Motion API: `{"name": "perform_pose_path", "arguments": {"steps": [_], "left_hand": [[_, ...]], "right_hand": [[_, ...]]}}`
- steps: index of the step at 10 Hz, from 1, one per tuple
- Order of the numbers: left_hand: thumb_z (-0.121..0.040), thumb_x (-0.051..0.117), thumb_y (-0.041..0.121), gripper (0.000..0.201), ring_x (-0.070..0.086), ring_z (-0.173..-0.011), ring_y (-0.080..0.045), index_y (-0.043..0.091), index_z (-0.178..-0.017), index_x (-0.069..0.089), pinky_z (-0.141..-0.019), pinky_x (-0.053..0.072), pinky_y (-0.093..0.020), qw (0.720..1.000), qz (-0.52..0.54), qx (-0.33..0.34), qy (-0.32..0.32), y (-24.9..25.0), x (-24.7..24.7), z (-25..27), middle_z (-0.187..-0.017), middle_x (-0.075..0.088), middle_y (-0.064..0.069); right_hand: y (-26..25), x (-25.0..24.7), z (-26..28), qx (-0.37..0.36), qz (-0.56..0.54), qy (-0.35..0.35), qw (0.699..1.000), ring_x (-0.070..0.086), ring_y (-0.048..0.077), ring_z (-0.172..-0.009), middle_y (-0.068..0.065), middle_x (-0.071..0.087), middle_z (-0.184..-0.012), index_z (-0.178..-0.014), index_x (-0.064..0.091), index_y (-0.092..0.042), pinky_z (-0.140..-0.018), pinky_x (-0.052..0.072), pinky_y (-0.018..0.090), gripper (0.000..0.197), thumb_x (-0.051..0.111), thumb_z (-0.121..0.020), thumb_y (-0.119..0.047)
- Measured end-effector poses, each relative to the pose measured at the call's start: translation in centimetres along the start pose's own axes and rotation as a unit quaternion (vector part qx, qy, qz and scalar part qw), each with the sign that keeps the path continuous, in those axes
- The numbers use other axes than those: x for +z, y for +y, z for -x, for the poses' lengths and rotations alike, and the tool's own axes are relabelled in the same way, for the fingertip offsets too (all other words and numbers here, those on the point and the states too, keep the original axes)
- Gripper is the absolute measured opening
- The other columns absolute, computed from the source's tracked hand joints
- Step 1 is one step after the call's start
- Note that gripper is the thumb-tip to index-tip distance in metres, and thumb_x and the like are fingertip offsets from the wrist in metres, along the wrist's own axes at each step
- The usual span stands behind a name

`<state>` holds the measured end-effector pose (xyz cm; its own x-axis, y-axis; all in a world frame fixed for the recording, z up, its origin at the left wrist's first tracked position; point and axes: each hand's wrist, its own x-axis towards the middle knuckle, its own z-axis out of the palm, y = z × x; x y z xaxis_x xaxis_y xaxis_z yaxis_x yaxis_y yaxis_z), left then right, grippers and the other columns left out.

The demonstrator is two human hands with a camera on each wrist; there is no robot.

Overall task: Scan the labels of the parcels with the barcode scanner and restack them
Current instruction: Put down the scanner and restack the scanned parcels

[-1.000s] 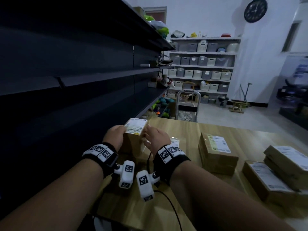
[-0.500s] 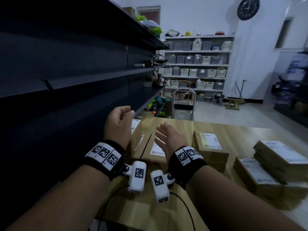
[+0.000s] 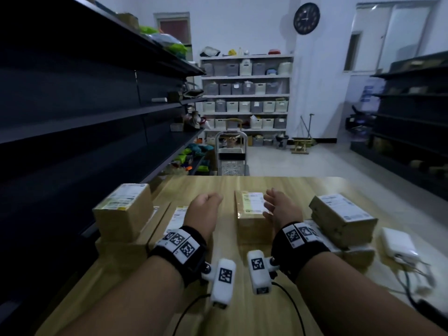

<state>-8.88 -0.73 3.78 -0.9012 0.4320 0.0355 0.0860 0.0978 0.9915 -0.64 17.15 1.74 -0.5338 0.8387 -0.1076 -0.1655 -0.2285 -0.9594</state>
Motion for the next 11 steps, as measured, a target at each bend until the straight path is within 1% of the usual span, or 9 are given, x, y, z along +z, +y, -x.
{"name": "perform_pose_path", "arguments": {"steps": [1,2,3,4,5,7,8,10,11], "left_hand": [[-0.067,0.066,0.071,0.071,0.067,-0.128,-0.044,0.017,-0.112,0.075,-0.116,0.051,-0.06,0.998,0.009,-0.051,-0.027,-1.8,3.5,-2.4,-0.129,0.073,-0.024],[-0.093,0.066,0.056,0.039,0.069,-0.119,-0.043,0.017,-0.091,0.072,-0.116,0.051,-0.057,0.995,-0.02,-0.084,-0.045,-1.6,5.7,-2.4,-0.108,0.072,-0.022],[-0.107,0.064,0.038,0.028,0.069,-0.113,-0.039,0.013,-0.101,0.076,-0.115,0.053,-0.055,0.995,-0.031,-0.085,-0.041,-2.3,7.3,-3.1,-0.109,0.073,-0.017],[-0.103,0.069,0.037,0.043,0.066,-0.134,-0.047,0.002,-0.128,0.072,-0.116,0.052,-0.058,0.996,-0.01,-0.086,-0.034,-3.8,8.4,-4.2,-0.14,0.07,-0.028],[-0.079,0.069,0.05,0.034,0.066,-0.134,-0.047,0.021,-0.096,0.071,-0.116,0.053,-0.059,0.995,-0.021,-0.094,-0.03,-7.1,9.3,-7.0,-0.14,0.071,-0.028],[-0.105,0.064,0.027,0.042,0.066,-0.13,-0.05,-0.007,-0.128,0.072,-0.109,0.056,-0.053,0.995,-0.07,-0.055,-0.039,-4.2,8.3,-4.2,-0.136,0.07,-0.033],[-0.111,0.054,0.026,0.03,0.07,-0.115,-0.04,0.009,-0.111,0.079,-0.084,0.056,-0.035,0.993,-0.109,-0.017,-0.03,-1.8,7.2,-2.4,-0.11,0.077,-0.015],[-0.093,0.057,0.049,0.041,0.076,-0.1,-0.031,0.017,-0.109,0.077,-0.096,0.06,-0.05,0.999,-0.047,0.009,0.027,2.1,2.9,0.4,-0.102,0.081,-0.008],[-0.108,0.052,0.04,0.03,0.072,-0.103,-0.025,0.02,-0.115,0.074,-0.089,0.055,-0.042,0.994,-0.09,0.039,0.048,3.5,-0.6,1.6,-0.106,0.077,-0.003]], "right_hand": [[0.3,-2.6,-0.8,-0.016,0.103,0.038,0.994,0.067,0.023,-0.11,0.003,0.076,-0.124,-0.11,0.075,-0.025,-0.107,0.052,0.051,0.032,0.061,-0.095,-0.049],[0.8,-4.0,-1.6,0.023,0.117,0.058,0.991,0.063,0.03,-0.124,0.006,0.072,-0.135,-0.132,0.072,-0.018,-0.113,0.045,0.049,0.056,0.061,-0.092,-0.055],[0.9,-5.0,-2.0,0.044,0.153,0.025,0.987,0.061,0.03,-0.119,0.009,0.069,-0.133,-0.138,0.068,-0.011,-0.099,0.042,0.037,0.054,0.058,-0.102,-0.05],[1.5,-5.3,-2.9,0.063,0.167,-0.008,0.984,0.061,0.036,-0.132,0.02,0.066,-0.141,-0.142,0.062,-0.002,-0.102,0.048,0.036,0.055,0.053,-0.109,-0.045],[2.1,-5.2,-3.3,0.07,0.171,-0.019,0.983,0.061,0.037,-0.135,0.02,0.066,-0.144,-0.14,0.064,-0.002,-0.113,0.049,0.042,0.063,0.056,-0.105,-0.053],[5.8,-5.7,-7.1,0.042,0.161,-0.046,0.985,0.068,0.036,-0.128,0.015,0.073,-0.135,-0.108,0.075,-0.026,-0.112,0.053,0.053,0.081,0.063,-0.058,-0.089],[5.2,-5.2,-7.0,-0.029,0.209,-0.059,0.976,0.068,0.035,-0.124,0.014,0.07,-0.136,-0.123,0.064,-0.032,-0.106,0.057,0.054,0.054,0.054,-0.089,-0.074],[-1.1,-1.3,1.5,-0.028,0.131,-0.059,0.989,0.074,0.026,-0.106,-0.002,0.082,-0.098,-0.074,0.082,-0.05,-0.103,0.057,0.051,0.029,0.059,-0.066,-0.067],[-1.6,1.1,3.9,-0.055,0.102,-0.094,0.989,0.074,0.018,-0.102,-0.009,0.081,-0.091,-0.074,0.082,-0.046,-0.103,0.058,0.05,0.025,0.061,-0.083,-0.055]]}}
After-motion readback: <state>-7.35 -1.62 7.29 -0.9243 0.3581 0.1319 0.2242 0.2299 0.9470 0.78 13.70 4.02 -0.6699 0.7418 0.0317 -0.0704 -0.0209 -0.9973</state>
